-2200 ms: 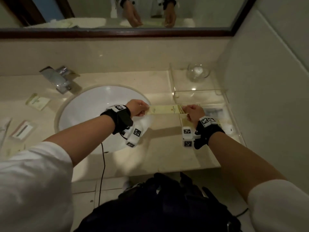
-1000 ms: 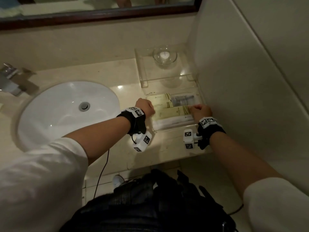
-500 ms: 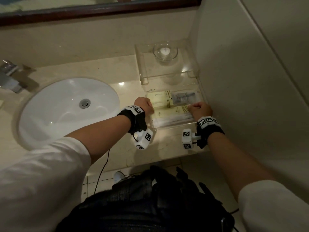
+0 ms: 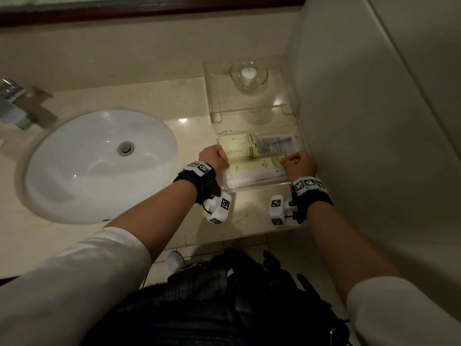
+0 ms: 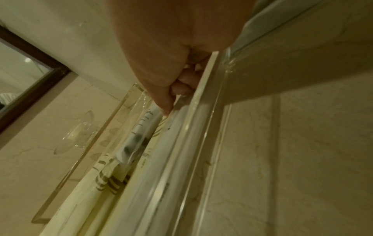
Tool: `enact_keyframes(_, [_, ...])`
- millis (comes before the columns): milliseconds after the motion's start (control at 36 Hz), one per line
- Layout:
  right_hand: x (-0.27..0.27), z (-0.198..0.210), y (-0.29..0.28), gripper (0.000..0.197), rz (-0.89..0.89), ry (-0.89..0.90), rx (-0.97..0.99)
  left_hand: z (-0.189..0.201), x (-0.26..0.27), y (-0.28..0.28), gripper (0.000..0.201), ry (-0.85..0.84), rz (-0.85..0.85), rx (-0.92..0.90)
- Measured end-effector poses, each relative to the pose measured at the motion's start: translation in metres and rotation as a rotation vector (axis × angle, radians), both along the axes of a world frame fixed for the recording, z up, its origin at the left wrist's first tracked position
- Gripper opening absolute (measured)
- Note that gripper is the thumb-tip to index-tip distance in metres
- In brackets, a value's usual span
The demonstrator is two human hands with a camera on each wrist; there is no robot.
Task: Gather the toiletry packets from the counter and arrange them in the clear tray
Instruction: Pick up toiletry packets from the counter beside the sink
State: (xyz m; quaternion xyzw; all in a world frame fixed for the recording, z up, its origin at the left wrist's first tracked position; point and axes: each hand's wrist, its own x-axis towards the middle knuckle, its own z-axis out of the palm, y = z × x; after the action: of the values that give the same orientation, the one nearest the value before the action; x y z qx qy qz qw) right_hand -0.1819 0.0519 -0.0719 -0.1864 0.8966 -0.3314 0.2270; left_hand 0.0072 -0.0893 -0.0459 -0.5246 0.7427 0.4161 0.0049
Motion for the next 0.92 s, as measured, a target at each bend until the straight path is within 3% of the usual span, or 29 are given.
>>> enact_keyframes(417, [0.002,0.004,0.000,0.015,-0.016,-0.017,-0.042,-0.001,0.005,-0.004,0.032,0.057,0.008,0.072])
enact_keyframes(639, [0.008,0.017,-0.017,0.016,-0.101,-0.082,-0.112,0.012,0.025,-0.016,0.025,0.301,0.255,0.310])
enact_keyframes(805, [0.041,0.036,-0.052,0.024,0.019,-0.051,-0.222,0.028,0.058,-0.024,0.009,0.460,0.420,0.413])
enact_keyframes(917, [0.078,0.049,-0.085,0.031,0.131,-0.087,-0.287,0.031,0.094,-0.034,0.011,0.482,0.509,0.397])
